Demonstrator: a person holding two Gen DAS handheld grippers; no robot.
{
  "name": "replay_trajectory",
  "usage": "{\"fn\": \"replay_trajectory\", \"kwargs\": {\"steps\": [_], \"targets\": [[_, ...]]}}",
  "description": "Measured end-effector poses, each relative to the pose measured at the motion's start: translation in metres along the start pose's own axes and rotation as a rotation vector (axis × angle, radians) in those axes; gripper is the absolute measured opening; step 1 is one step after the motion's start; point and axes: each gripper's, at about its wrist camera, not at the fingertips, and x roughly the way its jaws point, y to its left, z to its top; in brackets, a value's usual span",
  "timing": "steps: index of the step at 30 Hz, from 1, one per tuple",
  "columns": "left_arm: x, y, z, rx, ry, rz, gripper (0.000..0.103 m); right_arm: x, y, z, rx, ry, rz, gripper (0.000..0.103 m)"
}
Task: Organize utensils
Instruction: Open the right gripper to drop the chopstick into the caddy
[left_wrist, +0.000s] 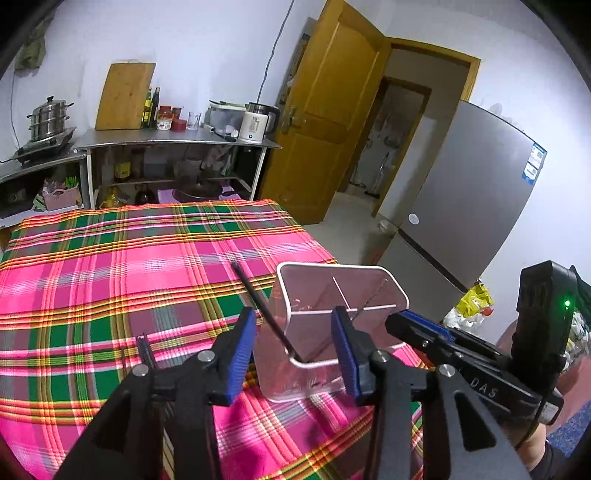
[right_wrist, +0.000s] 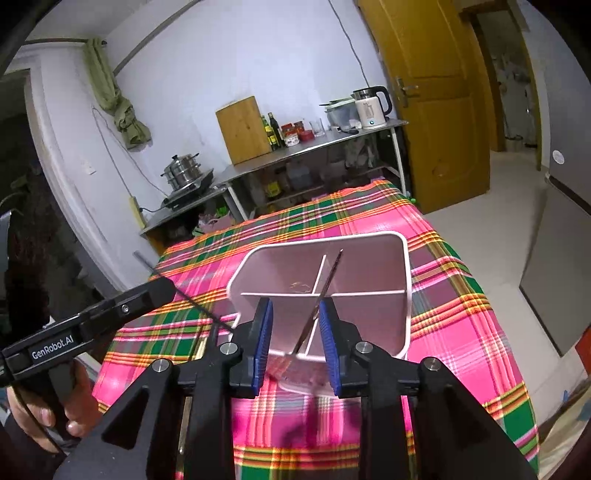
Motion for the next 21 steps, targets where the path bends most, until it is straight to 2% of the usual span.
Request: {"fn": "replay_trajectory", "kwargs": {"steps": [2,7,18,21], "targets": [[-0.007,0.001,-0.004,0.0,-0.009,0.004,0.049,-0.004,0.003,-0.002,-0.002,-0.002,0.01,0.027],[-0.029,0.01,-0.017,-0.015,-0.035,0.012,0.049,-0.015,0.017,-0.014,-0.044,-0.004,0.037,0.027],[-0.066,0.048,-0.073,-0.043,-0.045,0.139,0.048,-0.011,0.051,-0.051,-0.134,0.043,0.094,0.027],[-0.065,0.057,-0.086,-0.064,-0.023,0.159,0.043,-0.003,0.059,-0.062,-0.159,0.071,0.106,0.027]]}}
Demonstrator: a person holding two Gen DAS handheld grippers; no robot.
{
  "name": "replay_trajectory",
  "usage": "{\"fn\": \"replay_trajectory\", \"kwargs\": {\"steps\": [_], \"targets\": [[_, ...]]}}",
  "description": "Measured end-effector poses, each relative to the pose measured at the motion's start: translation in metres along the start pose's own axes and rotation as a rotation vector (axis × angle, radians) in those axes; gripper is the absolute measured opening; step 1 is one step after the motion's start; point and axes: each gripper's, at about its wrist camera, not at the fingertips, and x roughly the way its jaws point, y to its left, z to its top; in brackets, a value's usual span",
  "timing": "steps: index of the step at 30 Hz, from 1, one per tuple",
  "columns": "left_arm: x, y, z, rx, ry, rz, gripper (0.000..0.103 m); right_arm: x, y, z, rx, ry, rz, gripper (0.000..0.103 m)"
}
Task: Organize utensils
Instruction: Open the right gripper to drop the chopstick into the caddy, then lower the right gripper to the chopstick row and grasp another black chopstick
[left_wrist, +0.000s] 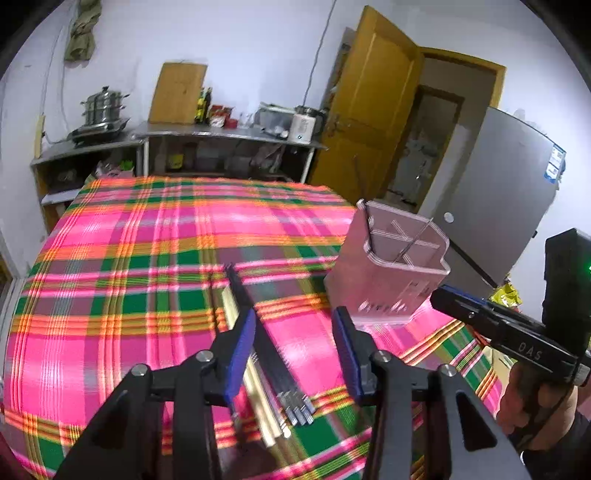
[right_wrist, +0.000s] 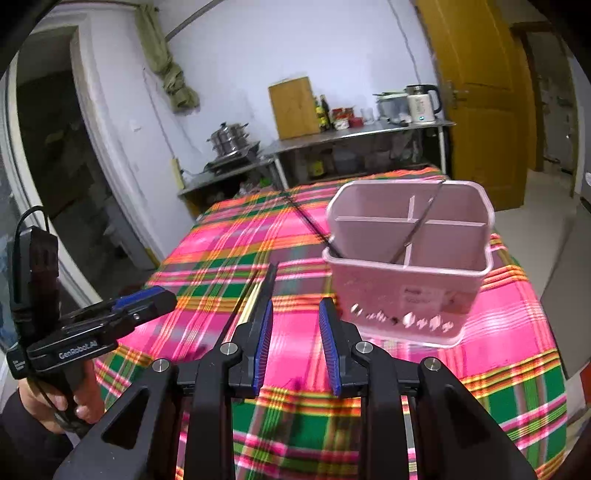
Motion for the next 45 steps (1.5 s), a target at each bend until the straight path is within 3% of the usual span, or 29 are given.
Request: {"fn": "replay_trajectory", "kwargs": {"steps": [8,17,31,39,45], "targets": [[0.019,0.031,-0.029,-0.064,0.076,0.073,0.032,0.026,0.016,-0.019,-0.035,0.081,0.02,0.026],[0.051,0.053,-0.041,-0.104,0.134,0.108,0.031,0.061,0.023,-0.03,-0.049,0.156,0.021,0.019],[0.094,0.066,-0.042,-0.08,0.194,0.134,0.032,0.141,0.041,-0.039,-0.078,0.28,0.025,0.013],[0.1,0.06,-0.039,-0.021,0.188,0.174,0.032,0.156,0.038,-0.036,-0.079,0.289,0.016,0.013],[0.108,0.056,-0.035,0.0,0.188,0.24,0.022,0.163,0.042,-0.033,-0.088,0.284,-0.01,0.013]]}}
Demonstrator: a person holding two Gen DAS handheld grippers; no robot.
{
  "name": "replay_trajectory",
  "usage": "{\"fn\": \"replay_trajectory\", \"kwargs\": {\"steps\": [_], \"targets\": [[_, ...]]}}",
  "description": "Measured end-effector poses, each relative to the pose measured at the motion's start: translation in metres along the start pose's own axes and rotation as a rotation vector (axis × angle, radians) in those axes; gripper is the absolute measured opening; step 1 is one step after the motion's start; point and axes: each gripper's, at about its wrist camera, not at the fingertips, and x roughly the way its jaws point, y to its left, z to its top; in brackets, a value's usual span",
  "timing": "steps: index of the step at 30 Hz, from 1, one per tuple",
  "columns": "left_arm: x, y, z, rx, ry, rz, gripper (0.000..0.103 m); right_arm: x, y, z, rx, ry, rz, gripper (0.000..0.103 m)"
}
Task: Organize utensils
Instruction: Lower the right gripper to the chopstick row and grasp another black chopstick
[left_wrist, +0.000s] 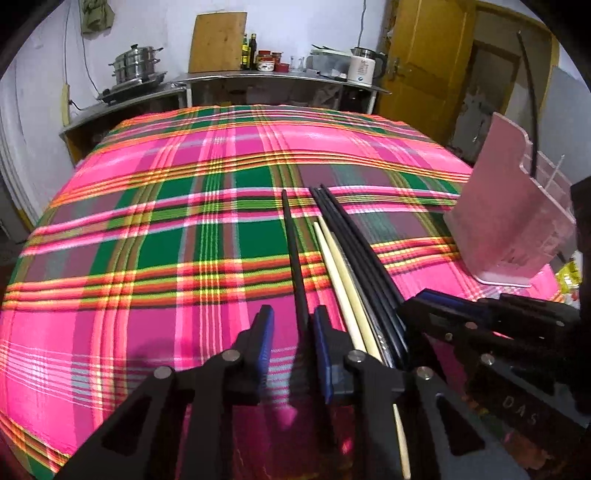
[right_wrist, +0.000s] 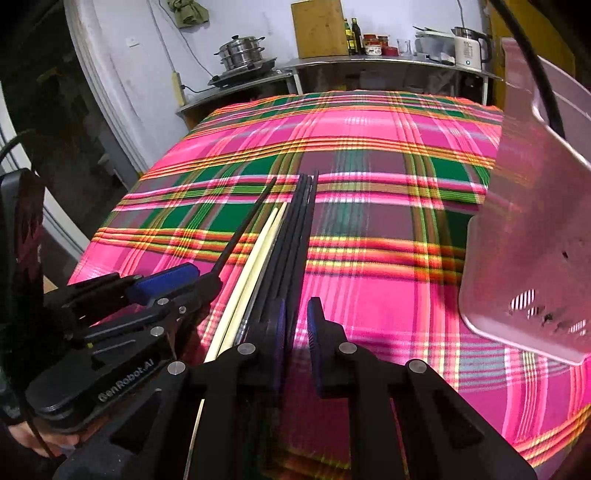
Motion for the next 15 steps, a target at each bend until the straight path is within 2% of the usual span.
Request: {"fn": "replay_trajectory", "kwargs": {"steps": [3,5,7,15], "targets": [[0.001,0.001,0.001,-0.002,-0.003,0.006,0.018,0.003,-0.003,0.005,0.019,0.004,0.007,0.013],[0.001,0.006,0.001,-0.014,-0.002,0.005,0.01,0.003,-0.007,0.004,0.03,0.008,0.009,0.013],[0.0,0.011,-0.001,-0.03,-0.001,-0.001,0.007,0.003,-0.009,0.001,0.029,0.01,-0.006,0.007],[-0.014,0.021,-0.018,-0.084,0.004,-0.005,0.007,-0.013,-0.012,-0.017,0.031,0.017,-0.011,0.007]]}}
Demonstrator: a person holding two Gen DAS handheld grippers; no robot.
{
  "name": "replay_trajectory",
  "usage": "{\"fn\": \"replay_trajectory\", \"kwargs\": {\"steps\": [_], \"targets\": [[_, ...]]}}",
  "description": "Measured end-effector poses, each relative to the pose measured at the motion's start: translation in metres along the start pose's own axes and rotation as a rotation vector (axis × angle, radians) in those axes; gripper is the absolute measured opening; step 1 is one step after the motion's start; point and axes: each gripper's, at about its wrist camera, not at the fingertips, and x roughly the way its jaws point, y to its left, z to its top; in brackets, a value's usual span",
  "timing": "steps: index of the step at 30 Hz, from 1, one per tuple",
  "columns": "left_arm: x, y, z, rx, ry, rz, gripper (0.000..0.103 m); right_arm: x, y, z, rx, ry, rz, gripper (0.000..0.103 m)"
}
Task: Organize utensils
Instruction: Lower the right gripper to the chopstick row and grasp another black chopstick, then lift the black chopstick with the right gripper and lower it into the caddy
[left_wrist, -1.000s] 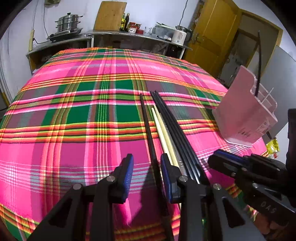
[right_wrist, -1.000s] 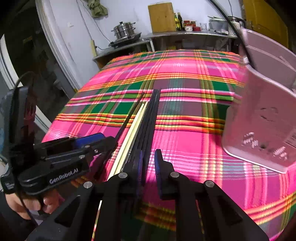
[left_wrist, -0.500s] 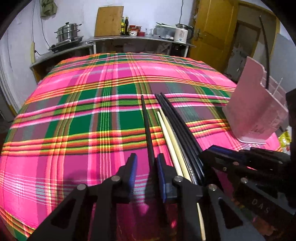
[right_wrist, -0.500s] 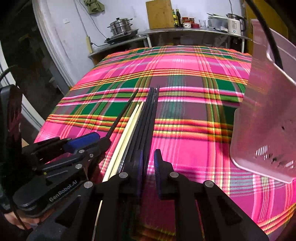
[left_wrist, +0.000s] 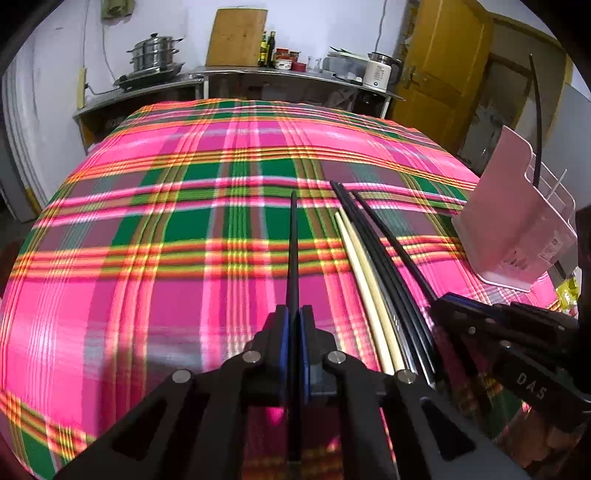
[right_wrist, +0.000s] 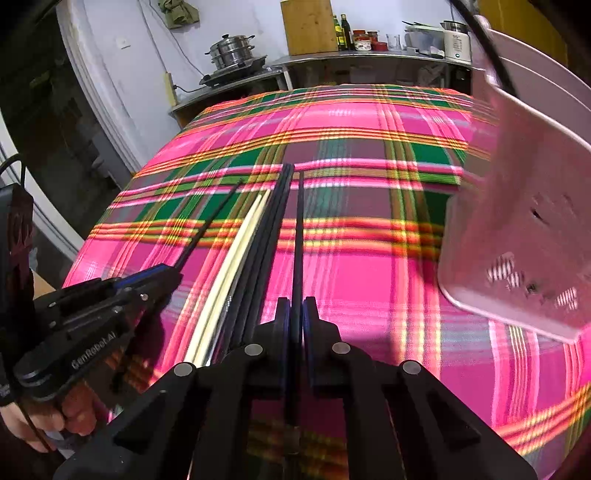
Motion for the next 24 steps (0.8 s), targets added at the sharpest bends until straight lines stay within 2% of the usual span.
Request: {"fn": "replay_trajectory", "kwargs": {"steps": [7,10,16,24], "targets": [[-0.014,0.005,-0.017,-0.01,0.015,-0.023,0.007,-0.01,-0.001,-0.01,-0.023,0.033,0.012,0.007],[-0.008,0.004,-0.007,-0.001,0.03,-0.029,0.008,-0.005,0.002,-0.001,-0.041,0.032,0.001,0.009],[0.007,-0.001,0.014,0.035,0.047,-0.046,0.019,0.014,0.005,0.019,-0.047,0.039,-0.009,0.01],[0.021,-0.005,0.032,0.06,0.058,-0.031,0.021,0.029,0.007,0.039,-0.042,0.041,-0.017,0.01]]}}
